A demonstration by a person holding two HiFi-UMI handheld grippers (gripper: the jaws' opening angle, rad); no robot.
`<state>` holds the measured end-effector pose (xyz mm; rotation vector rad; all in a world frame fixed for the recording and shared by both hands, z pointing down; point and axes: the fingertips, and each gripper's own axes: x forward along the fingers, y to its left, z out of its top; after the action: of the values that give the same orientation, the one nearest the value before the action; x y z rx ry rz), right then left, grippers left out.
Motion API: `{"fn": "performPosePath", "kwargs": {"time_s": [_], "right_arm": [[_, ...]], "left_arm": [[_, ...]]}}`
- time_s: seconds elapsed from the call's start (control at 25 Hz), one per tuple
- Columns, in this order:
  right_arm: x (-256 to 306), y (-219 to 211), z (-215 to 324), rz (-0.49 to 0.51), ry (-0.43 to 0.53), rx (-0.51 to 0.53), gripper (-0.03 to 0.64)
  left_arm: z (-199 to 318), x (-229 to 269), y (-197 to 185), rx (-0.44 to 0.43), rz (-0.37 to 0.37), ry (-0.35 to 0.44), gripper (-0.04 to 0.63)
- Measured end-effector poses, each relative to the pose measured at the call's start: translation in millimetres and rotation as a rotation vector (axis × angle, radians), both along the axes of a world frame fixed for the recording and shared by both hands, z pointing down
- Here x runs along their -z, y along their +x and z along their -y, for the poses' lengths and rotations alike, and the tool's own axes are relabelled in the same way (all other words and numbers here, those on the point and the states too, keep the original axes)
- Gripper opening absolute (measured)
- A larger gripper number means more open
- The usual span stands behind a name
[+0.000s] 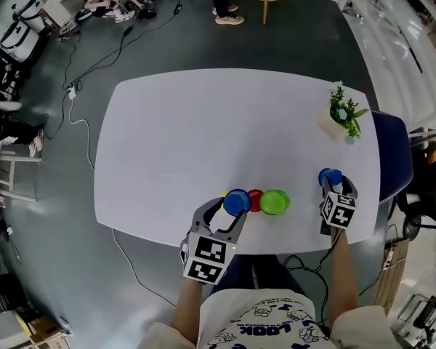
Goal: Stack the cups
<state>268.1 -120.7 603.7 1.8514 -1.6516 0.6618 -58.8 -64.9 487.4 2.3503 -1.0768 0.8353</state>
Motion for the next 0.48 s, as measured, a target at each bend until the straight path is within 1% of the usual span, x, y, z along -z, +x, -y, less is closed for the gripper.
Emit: {"fn": "performPosePath", "kwargs": {"time_s": [0.12, 0.4, 0.48], "right_arm": [[0, 3, 0, -0.013, 0.012, -0.008, 0.244], [6, 0, -2, -0.007, 0.039, 0.015, 0.241], [14, -4, -3, -0.004, 0.056, 0.025, 0.241]], "left_arm": [[-6, -5, 5, -0.014, 0.017, -0.003, 0.234], [-11, -22, 17, -0.020, 0.035, -0.017, 0.235], [-13, -26, 19, -0.028, 0.055, -0.013, 0.236]]}}
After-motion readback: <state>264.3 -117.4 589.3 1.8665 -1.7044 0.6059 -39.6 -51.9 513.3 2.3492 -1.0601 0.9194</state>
